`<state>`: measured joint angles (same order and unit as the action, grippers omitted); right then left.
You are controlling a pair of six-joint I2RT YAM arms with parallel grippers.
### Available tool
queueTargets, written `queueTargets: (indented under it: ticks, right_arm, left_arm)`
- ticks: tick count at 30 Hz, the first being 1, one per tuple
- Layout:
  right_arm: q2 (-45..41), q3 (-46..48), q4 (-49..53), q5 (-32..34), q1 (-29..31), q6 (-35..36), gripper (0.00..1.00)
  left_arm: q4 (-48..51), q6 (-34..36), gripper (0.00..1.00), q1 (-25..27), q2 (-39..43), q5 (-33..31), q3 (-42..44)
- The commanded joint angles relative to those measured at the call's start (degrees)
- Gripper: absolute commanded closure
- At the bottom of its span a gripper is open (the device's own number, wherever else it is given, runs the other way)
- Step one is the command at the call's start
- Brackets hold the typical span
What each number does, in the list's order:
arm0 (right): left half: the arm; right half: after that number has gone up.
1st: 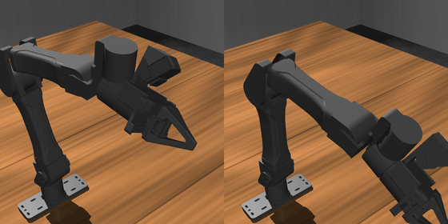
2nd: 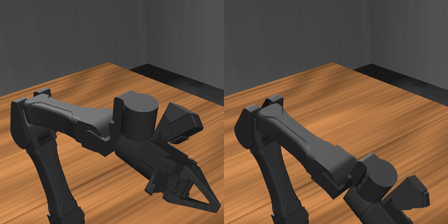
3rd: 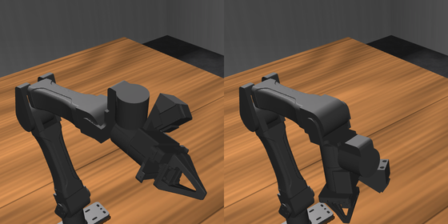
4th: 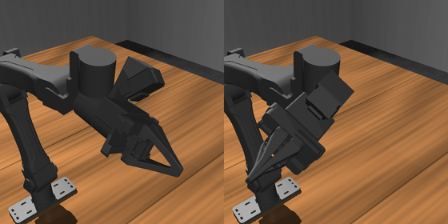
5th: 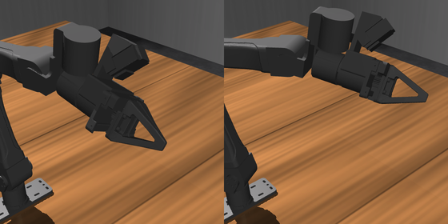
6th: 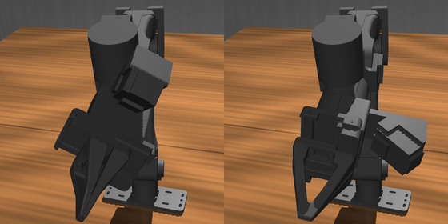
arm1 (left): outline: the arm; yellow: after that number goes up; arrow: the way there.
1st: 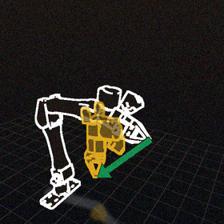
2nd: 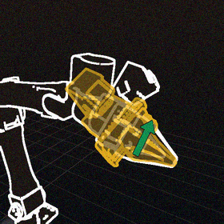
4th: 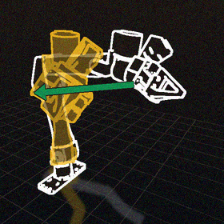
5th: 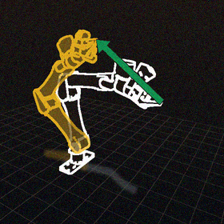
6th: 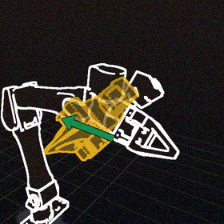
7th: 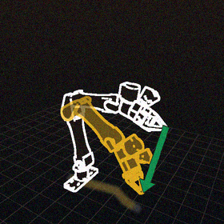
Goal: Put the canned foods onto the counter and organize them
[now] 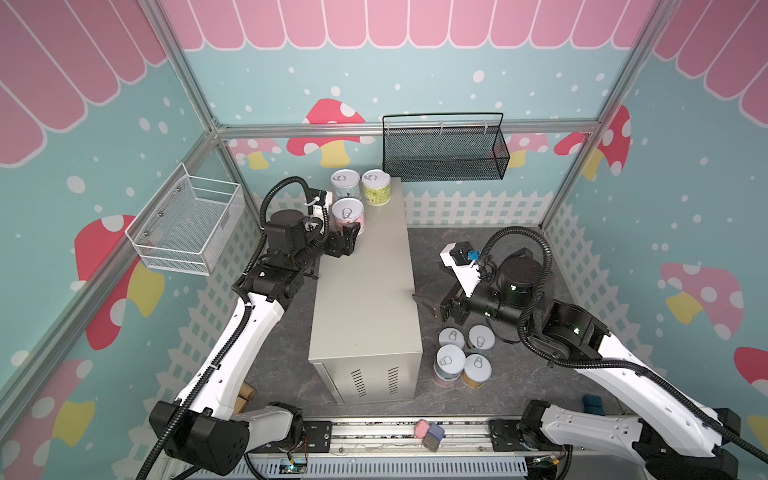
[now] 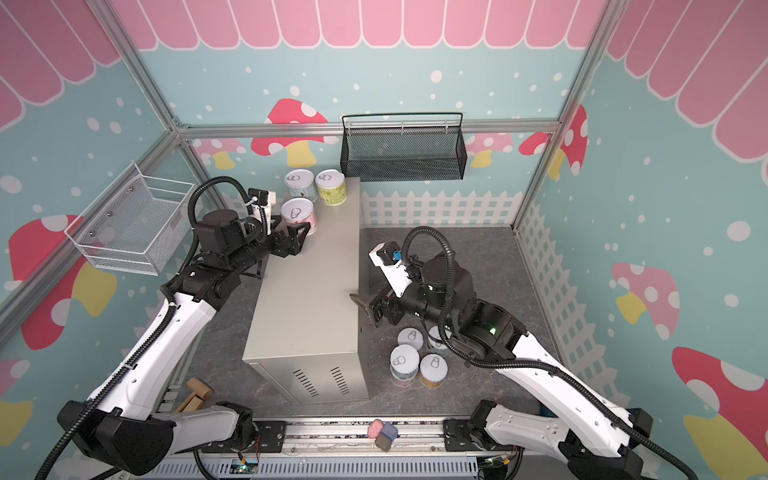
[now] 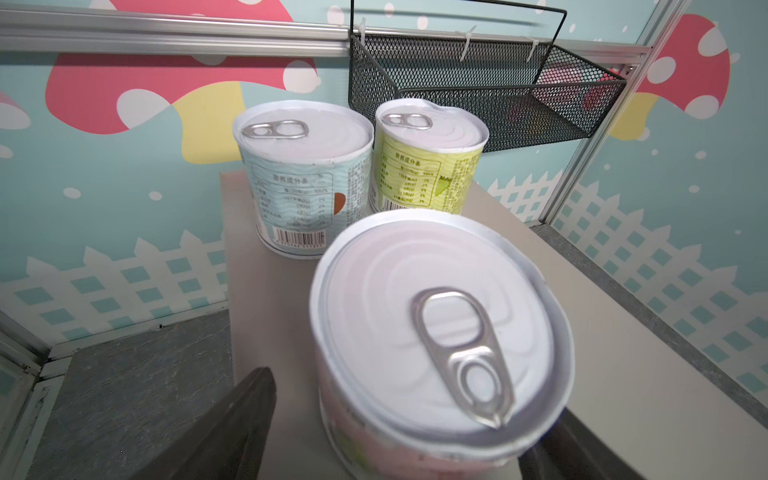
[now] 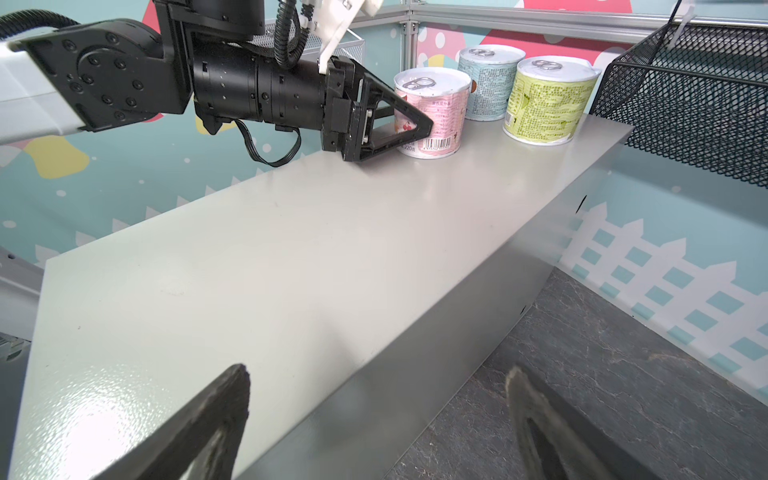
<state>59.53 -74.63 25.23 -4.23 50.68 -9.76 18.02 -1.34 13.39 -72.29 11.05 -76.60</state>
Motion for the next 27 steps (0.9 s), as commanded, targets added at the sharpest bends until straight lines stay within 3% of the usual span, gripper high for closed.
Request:
queueTargets:
  ticks: [1,11,27]
  right_arm:
    - [0.33,0.26,-1.48,-0.71,0.21,-0.04,0.03]
    - [0.67,1.07,-2.46,-0.82,0.17,0.44,0.04]
    - [-0.04,2.10,-2.78,-0.87,0.21,0.37,0.05]
  left_arm:
    - [-2.70,-0.83,0.13,-1.92,-0.48,2.22,1.09]
    - [-4.71,-0.69,0.16,-4.44,-1.61,7.74,1.36]
    - [-5.35,0.11,0.22,-5.10,-4.17,7.56,0.13]
